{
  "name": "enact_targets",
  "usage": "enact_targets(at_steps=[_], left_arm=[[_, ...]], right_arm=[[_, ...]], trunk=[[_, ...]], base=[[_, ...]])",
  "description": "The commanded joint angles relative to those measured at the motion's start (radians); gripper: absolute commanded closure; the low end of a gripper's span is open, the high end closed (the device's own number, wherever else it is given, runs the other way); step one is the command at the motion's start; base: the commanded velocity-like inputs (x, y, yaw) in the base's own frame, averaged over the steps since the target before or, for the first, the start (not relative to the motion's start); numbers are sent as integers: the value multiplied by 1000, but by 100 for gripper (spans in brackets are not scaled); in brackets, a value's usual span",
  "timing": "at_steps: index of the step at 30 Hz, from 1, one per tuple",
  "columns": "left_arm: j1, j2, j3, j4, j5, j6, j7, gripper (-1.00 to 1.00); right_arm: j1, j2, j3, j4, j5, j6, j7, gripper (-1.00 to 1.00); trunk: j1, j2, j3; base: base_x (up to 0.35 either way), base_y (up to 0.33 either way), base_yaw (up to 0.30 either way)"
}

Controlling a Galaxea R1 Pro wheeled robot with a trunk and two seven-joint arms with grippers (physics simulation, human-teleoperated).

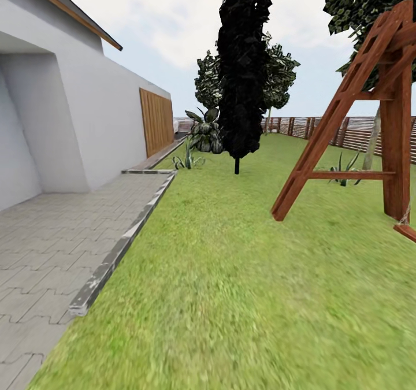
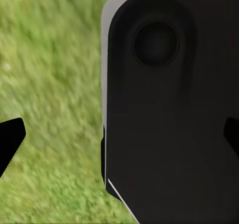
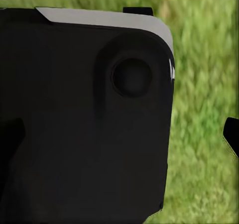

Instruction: Take the three Easter eggs out of the wicker basket on the lawn in the garden, then place them on the lawn next to a single tree (choose any tree) so that all three eggs are next to the same tree and none are left in the basket.

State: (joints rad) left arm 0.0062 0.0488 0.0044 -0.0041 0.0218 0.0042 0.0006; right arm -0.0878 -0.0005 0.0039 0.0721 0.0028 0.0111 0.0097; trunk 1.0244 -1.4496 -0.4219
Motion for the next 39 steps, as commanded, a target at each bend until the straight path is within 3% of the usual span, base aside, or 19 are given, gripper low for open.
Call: enact_targets(at_steps=[1,15,30,39], left_arm=[[0,0,0,0,2,0,0,-100],[0,0,0,0,2,0,0,-100],[0,0,0,0,2,0,0,-100],[0,0,0,0,3,0,0,-100]], right_arm=[[-1,0,0,2,0,1,1,-100],[-1,2,-2,2,-4,-6,0,-100],[-1,4,-2,2,-7,-6,0,-100],[-1,4,-2,2,-7,-5,0,-100]], trunk=[[1,0,-1],[1,0,-1],[1,0,-1],[1,0,-1]], base=[[329,0,0],[329,0,-7],[329,0,-267],[330,0,-40]])
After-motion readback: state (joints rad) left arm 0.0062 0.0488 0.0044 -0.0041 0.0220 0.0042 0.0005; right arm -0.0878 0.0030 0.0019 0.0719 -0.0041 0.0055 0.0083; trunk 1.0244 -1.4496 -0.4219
